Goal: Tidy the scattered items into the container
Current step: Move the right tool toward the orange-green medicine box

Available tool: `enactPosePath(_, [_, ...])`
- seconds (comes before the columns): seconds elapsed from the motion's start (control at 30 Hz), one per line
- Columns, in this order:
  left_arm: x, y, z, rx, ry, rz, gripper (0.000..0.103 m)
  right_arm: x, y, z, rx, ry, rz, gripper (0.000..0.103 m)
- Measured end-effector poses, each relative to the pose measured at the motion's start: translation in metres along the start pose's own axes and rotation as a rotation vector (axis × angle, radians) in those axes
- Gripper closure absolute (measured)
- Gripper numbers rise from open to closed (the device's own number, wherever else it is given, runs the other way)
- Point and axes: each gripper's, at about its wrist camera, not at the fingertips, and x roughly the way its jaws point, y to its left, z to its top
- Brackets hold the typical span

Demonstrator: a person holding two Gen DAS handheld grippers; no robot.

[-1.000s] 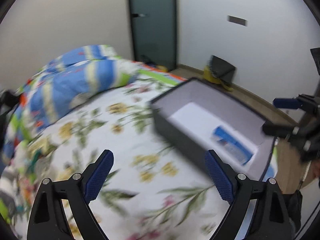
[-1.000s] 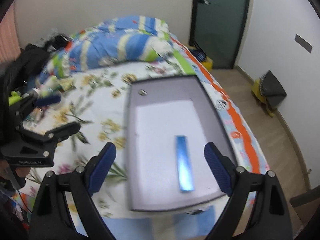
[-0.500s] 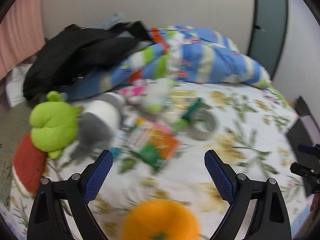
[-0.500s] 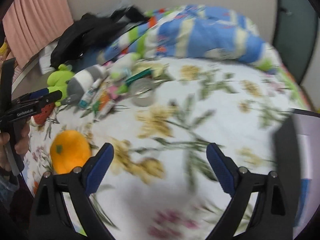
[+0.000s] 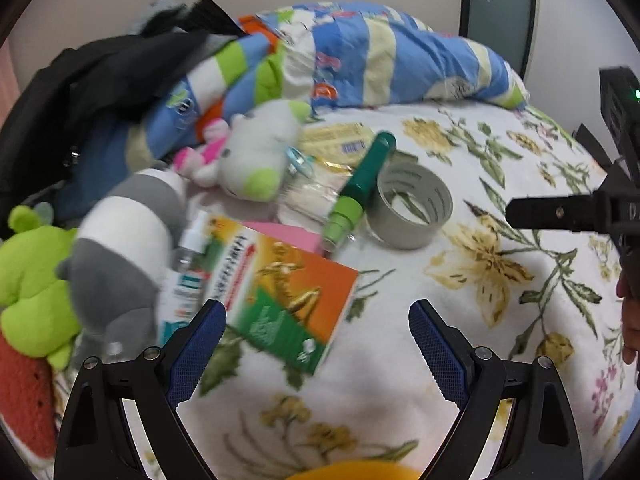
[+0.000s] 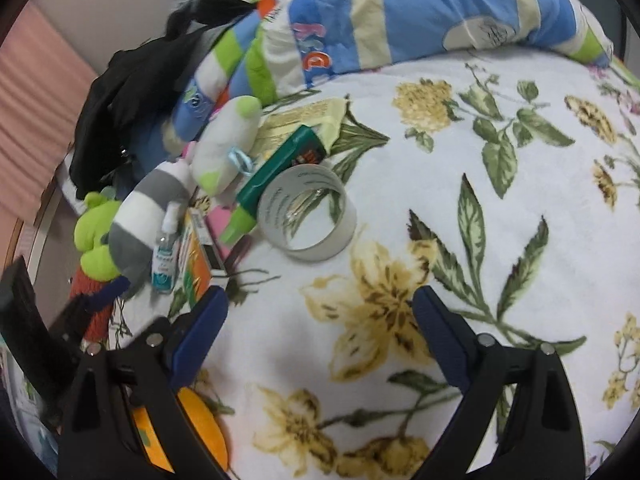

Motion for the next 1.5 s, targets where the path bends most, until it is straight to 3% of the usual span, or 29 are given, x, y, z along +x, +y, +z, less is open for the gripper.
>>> enactPosePath(0.17, [0.024,-0.004,-0.003,0.021,0.028,0.039,0.010,0.019,-0.004,-0.003,0.074,0.051,0.094,0.009])
enactPosePath(0.5, [0.067,-0.012,-0.001,0.077,0.113,0.253,0.010,0.031,0.003,-0.004,0.081,0.050,0.115,0.009])
enactPosePath(0.67, [0.087,-0.009,0.004,0.093,0.159,0.310,0.010,0.030,0.001,0.000,0.083,0.041,0.114,0.009])
enactPosePath(0.83, [0.101,0.007,0.011,0.057,0.190,0.272,0.010,0.030,0.001,0.003,0.081,0.039,0.109,0.009])
enactPosePath(1.03, [0.073,0.028,0.013,0.023,0.094,0.264,0.010,0.032,0.006,0.007,0.072,0.040,0.114,0.009])
enactPosePath(1.23, [0.063,0.040,-0.002,0.039,0.081,0.199,0.010,0.045,0.031,0.004,0.048,0.083,0.152,0.009])
enactPosePath(1.5, [0.048,0.065,0.003,0.029,0.012,0.185,0.010,0.059,0.037,0.001,0.171,0.121,0.255,0.009])
